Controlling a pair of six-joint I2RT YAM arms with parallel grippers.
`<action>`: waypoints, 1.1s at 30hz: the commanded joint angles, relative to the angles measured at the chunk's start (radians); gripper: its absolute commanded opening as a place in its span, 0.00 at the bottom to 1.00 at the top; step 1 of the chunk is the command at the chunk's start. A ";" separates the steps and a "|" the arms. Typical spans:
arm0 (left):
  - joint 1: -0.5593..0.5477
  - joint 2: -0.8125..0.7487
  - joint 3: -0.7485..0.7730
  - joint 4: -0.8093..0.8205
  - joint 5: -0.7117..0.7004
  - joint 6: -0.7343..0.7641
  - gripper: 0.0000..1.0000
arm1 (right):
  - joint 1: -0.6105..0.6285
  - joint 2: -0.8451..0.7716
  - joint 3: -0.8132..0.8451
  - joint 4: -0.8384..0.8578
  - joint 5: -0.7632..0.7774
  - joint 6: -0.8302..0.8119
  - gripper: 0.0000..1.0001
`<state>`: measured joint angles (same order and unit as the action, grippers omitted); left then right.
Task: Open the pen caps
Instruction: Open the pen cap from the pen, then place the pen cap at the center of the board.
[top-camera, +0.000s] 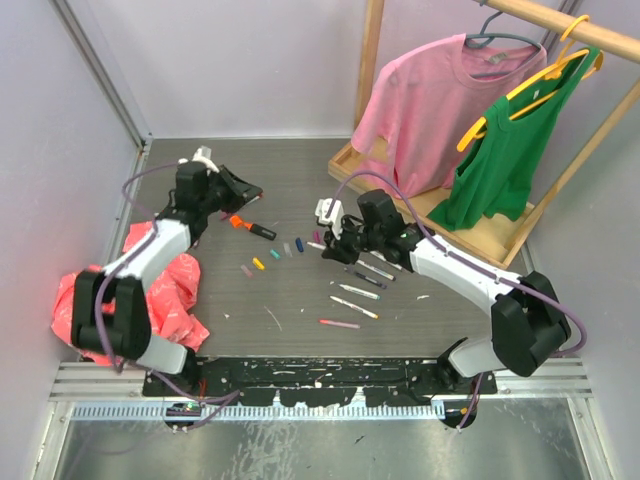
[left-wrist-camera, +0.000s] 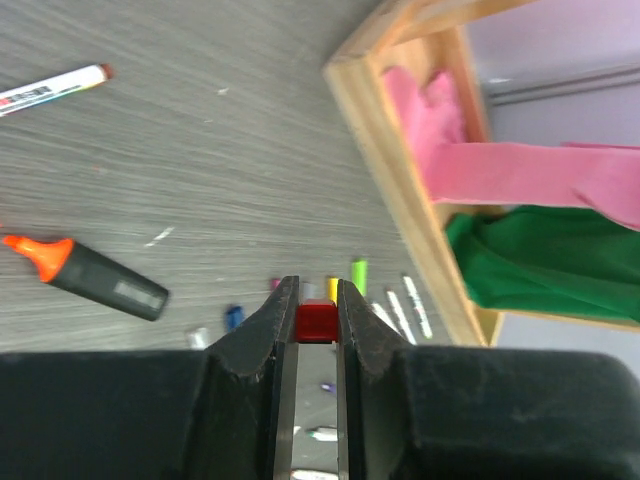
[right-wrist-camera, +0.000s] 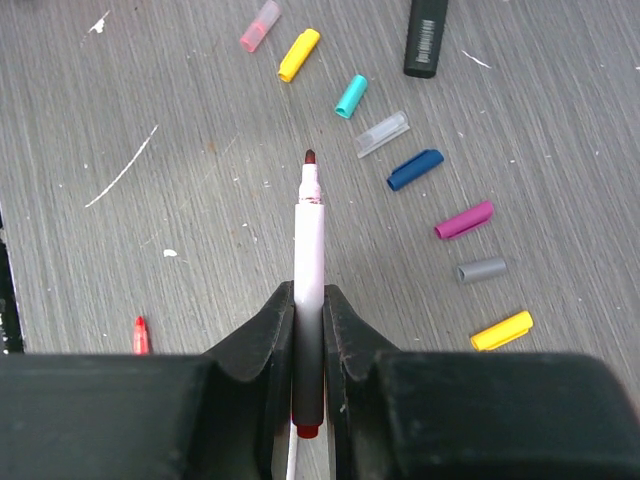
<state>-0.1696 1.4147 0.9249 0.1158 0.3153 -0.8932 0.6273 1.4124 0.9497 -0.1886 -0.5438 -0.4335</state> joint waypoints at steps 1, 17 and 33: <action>0.006 0.190 0.191 -0.329 -0.039 0.124 0.00 | -0.011 -0.045 0.008 0.028 0.006 0.005 0.01; -0.013 0.604 0.638 -0.620 -0.087 0.218 0.05 | -0.025 -0.076 -0.002 0.027 0.011 -0.013 0.01; -0.008 0.760 0.812 -0.716 -0.109 0.231 0.21 | -0.032 -0.082 -0.002 0.026 0.007 -0.016 0.01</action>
<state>-0.1768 2.1731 1.6798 -0.5819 0.2184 -0.6823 0.5999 1.3712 0.9478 -0.1890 -0.5320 -0.4416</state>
